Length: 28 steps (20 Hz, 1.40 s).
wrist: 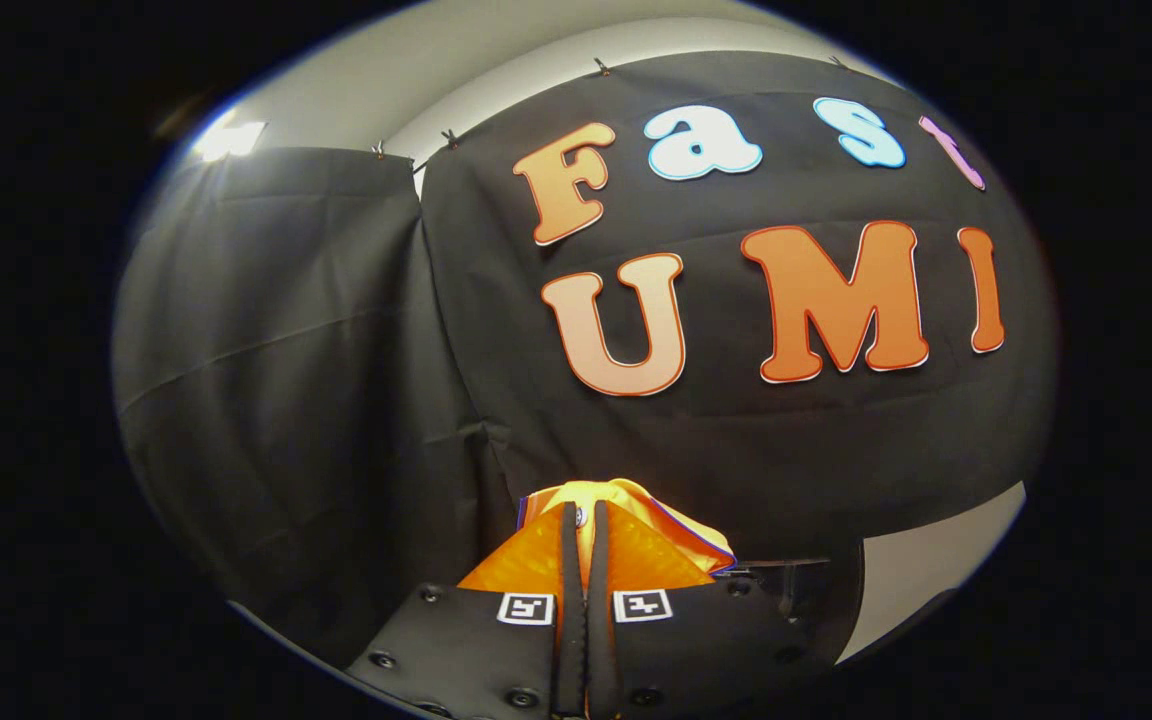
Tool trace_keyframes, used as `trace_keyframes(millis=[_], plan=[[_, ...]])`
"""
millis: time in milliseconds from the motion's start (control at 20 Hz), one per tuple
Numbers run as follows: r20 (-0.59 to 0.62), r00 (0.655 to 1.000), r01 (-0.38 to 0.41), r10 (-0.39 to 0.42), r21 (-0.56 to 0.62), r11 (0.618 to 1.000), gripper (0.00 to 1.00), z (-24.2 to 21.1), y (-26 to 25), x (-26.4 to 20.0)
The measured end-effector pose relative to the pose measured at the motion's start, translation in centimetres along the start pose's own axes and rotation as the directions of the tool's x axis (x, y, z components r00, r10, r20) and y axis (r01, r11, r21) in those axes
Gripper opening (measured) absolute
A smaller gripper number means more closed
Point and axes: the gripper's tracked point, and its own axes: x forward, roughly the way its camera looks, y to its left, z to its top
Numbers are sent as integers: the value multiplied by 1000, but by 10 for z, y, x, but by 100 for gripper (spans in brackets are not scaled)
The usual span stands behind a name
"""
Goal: Put the clothes into the washing machine and then close the washing machine lid.
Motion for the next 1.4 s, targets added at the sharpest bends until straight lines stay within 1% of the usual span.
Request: trace_keyframes(millis=[100,350,500,800,1050,1200,1400], plan=[[5,1000,-4,4,17,1000,8,0,-1,6],[-15,1000,28,-28,30,999,8,-16,-17,25],[-42,998,53,-51,55,997,9,-38,-30,38],[-111,990,102,-89,113,988,9,-100,-53,62],[-202,970,161,-135,118,980,8,-180,-68,73],[-268,948,199,-170,86,976,9,-237,-74,83],[-358,913,242,-194,95,966,8,-316,-88,94]])
